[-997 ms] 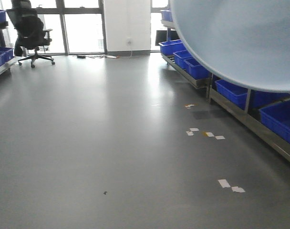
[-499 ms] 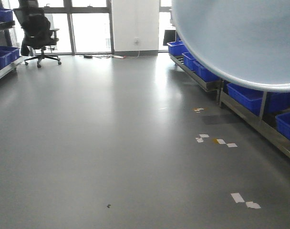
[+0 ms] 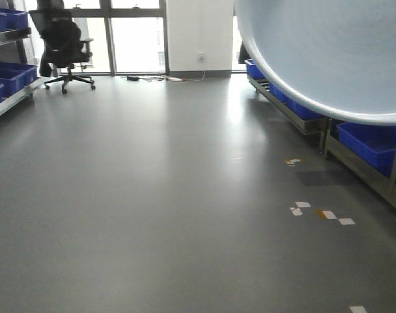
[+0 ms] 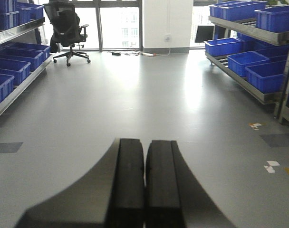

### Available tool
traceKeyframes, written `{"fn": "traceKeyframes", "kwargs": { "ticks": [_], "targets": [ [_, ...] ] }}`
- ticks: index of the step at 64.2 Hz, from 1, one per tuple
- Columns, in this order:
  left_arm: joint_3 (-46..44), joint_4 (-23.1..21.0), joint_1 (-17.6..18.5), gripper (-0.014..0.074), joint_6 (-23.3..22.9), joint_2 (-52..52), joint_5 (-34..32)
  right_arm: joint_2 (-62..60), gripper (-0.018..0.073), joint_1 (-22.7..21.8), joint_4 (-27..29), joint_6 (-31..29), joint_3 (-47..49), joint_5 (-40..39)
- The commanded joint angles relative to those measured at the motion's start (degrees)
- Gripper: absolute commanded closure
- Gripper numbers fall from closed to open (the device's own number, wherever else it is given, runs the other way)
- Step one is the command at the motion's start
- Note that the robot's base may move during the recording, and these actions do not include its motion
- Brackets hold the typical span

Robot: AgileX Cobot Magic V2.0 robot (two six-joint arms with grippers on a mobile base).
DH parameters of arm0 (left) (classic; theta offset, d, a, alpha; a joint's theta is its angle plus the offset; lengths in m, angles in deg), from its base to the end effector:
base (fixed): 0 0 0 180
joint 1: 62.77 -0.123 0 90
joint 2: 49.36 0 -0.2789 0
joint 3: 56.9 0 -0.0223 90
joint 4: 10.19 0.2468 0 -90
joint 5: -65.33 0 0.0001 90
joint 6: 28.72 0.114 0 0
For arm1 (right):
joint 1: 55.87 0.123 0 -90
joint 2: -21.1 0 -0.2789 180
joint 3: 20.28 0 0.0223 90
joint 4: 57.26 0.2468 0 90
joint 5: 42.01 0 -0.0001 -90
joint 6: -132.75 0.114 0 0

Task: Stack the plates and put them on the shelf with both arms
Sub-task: 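Hold the plate stack raised in the right gripper while the base drives away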

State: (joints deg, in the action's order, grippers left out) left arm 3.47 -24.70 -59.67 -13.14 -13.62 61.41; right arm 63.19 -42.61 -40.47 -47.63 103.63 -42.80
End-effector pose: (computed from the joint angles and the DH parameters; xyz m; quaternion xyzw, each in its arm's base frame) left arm 0.1352 -0.0054 0.2771 0.0205 0.7210 -0.0059 0.6927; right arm 0.1495 0.0348 0.2821 0.0220 0.7511 0.1675 0.6382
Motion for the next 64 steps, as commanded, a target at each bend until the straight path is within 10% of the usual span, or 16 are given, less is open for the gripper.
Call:
{"fn": "traceKeyframes", "kwargs": {
  "ticks": [1, 64],
  "targets": [
    [-1.7, -0.3, -0.1, 0.0511, -0.5, 0.3, -4.7, -0.1, 0.0537, -0.4, -0.1, -0.2, 1.7, -5.9],
    [-1.7, -0.3, -0.1, 0.0511, -0.5, 0.3, -4.7, -0.1, 0.0537, -0.4, -0.1, -0.2, 1.7, -5.9]
  ]
}}
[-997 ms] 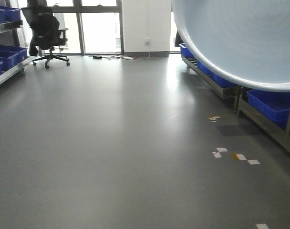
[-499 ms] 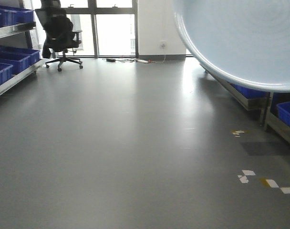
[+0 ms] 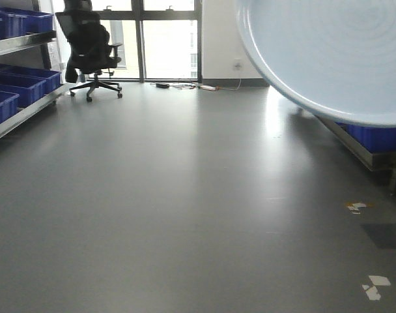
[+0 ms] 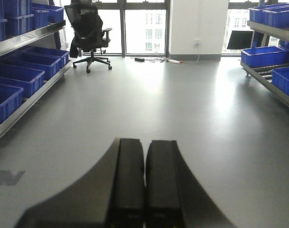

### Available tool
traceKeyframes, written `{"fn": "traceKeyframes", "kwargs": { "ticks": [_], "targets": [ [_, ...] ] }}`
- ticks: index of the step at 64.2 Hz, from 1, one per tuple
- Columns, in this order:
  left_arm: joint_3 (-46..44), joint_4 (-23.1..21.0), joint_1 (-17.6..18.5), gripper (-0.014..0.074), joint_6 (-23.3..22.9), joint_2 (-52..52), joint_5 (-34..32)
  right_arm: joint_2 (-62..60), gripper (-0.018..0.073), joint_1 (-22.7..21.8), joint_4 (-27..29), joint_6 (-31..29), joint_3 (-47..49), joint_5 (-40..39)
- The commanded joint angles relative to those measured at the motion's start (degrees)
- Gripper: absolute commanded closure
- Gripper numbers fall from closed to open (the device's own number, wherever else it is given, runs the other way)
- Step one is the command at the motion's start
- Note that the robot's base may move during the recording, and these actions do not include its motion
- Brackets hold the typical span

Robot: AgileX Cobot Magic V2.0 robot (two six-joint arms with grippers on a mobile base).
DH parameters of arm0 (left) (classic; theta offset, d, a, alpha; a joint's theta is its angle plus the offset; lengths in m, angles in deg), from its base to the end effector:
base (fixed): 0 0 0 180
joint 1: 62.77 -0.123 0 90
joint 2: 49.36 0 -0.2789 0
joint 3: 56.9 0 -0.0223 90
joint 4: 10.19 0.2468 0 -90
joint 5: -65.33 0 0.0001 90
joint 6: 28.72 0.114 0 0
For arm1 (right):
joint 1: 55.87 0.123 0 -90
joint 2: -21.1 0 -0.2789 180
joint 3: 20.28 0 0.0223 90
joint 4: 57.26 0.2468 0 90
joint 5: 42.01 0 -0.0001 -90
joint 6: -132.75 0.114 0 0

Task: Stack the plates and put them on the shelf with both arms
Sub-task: 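Hold the plate stack raised in the right gripper while the base drives away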

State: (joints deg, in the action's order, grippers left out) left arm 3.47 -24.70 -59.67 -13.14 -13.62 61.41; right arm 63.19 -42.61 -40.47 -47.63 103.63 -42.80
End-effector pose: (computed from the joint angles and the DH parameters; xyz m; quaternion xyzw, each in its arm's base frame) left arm 0.1352 -0.0054 0.2771 0.0205 0.7210 -0.0059 0.6927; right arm 0.1495 0.0348 0.2821 0.0220 0.7511 0.1675 0.6382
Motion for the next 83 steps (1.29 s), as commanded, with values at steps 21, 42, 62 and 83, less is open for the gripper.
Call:
{"fn": "traceKeyframes", "kwargs": {
  "ticks": [21, 42, 62, 83],
  "targets": [
    [-1.7, -0.3, -0.1, 0.0511, -0.5, 0.3, -4.7, -0.1, 0.0537, -0.4, -0.1, -0.2, 1.7, -5.9],
    [-1.7, -0.3, -0.1, 0.0511, -0.5, 0.3, -4.7, -0.1, 0.0537, -0.4, -0.1, -0.2, 1.7, -5.8],
    [-1.7, -0.3, -0.1, 0.0511, -0.5, 0.3, -4.7, -0.1, 0.0537, -0.4, -0.1, -0.2, 1.7, -5.8],
    [-1.7, -0.3, -0.1, 0.0511, -0.5, 0.3, -4.7, 0.0, 0.0537, -0.4, -0.1, -0.2, 1.7, -5.9]
  ]
}}
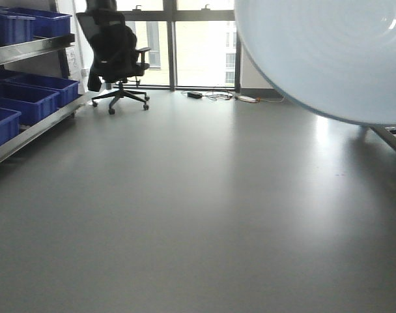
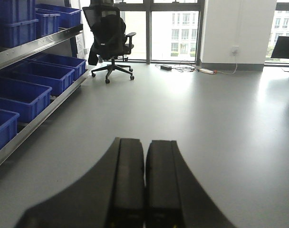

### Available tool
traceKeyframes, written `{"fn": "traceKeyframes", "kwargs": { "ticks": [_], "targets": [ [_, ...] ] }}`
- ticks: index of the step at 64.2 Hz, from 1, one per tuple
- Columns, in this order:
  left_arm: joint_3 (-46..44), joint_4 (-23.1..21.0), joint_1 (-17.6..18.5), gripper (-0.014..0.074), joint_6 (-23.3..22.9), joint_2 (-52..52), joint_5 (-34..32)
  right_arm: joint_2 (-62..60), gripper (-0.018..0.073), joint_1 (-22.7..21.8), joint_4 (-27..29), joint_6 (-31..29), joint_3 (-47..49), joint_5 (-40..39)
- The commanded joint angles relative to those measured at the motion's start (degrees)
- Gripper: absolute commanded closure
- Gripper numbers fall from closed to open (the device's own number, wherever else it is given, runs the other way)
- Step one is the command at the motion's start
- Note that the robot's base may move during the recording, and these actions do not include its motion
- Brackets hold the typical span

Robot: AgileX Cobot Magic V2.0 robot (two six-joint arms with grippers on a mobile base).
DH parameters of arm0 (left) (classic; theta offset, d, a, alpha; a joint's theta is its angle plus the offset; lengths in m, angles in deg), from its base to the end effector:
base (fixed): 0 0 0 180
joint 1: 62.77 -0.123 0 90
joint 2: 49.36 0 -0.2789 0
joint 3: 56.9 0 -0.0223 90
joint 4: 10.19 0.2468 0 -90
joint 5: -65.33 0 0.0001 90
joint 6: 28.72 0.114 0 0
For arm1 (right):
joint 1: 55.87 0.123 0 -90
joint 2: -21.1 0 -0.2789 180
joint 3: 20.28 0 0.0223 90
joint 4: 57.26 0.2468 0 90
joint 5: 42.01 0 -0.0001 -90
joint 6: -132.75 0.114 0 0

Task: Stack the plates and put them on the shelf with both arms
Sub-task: 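Hold the plate stack raised in the right gripper while the base drives away, then carry the plates in the right gripper while turning toward the blue crate shelf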

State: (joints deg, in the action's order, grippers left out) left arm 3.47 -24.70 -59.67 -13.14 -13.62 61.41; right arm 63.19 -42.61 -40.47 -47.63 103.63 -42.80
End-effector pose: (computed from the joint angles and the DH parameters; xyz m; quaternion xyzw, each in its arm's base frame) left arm 0.1352 -0.0054 0.2771 0.0205 0.7210 -0.0059 0.6927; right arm 0.1495 0.0348 0.2821 0.0220 0.7511 0.1675 0.6382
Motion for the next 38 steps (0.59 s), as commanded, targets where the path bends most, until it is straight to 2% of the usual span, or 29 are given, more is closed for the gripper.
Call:
{"fn": "traceKeyframes", "kwargs": {
  "ticks": [1, 38],
  "targets": [
    [-1.7, -0.3, -0.1, 0.0511, -0.5, 0.3, -4.7, 0.0, 0.0537, -0.4, -0.1, -0.2, 1.7, -5.8],
    [-1.7, -0.3, -0.1, 0.0511, -0.5, 0.3, -4.7, 0.0, 0.0537, -0.4, -0.1, -0.2, 1.7, -5.9]
  ]
}}
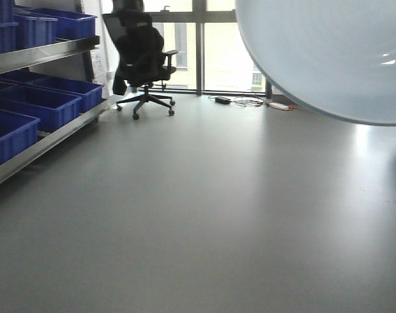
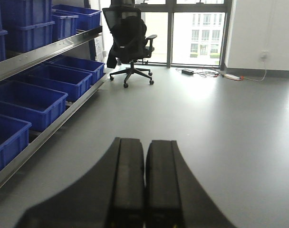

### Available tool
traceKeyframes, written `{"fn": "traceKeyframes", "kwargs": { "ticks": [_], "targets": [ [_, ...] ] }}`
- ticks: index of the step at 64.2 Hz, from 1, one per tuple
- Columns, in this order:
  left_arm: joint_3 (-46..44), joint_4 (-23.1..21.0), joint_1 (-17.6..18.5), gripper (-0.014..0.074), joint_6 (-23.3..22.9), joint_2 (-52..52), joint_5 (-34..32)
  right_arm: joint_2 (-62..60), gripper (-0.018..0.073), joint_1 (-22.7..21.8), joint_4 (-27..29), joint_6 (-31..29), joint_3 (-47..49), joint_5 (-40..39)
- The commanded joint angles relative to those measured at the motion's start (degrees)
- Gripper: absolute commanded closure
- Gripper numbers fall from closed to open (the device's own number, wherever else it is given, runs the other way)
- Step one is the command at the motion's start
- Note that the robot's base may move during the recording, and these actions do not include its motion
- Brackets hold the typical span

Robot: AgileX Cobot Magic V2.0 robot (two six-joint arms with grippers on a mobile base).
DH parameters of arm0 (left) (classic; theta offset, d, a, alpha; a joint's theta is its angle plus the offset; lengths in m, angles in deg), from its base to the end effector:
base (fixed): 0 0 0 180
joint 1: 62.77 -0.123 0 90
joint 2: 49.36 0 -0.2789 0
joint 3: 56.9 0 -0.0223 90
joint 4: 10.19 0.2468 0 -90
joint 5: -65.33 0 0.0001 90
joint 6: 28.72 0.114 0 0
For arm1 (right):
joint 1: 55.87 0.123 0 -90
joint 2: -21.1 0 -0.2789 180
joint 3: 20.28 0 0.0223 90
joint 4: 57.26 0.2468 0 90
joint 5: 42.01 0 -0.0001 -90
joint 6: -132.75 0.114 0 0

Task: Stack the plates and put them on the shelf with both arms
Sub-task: 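Carry the plates in the right gripper while turning toward the blue crate shelf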

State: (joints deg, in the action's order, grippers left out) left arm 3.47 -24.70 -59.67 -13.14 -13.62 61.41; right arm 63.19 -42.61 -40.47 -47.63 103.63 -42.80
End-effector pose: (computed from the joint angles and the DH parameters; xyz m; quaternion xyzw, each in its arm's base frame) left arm 0.1352 -0.0054 0.2771 0.0205 0.7210 -0.0059 0.6927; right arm 0.1495 0.0348 0.2821 0.0220 0.7511 0.1675 0.6382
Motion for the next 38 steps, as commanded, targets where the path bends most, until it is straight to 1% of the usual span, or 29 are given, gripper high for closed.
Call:
{"fn": "traceKeyframes", "kwargs": {
  "ticks": [1, 38],
  "targets": [
    [-1.7, -0.3, -0.1, 0.0511, -0.5, 0.3, -4.7, 0.0, 0.0537, -0.4, -0.1, -0.2, 1.7, -5.9],
    [-1.7, -0.3, -0.1, 0.0511, -0.5, 0.8, -4.7, 0.0, 0.0537, -0.4, -0.1, -0.2, 1.7, -5.9]
  ]
}}
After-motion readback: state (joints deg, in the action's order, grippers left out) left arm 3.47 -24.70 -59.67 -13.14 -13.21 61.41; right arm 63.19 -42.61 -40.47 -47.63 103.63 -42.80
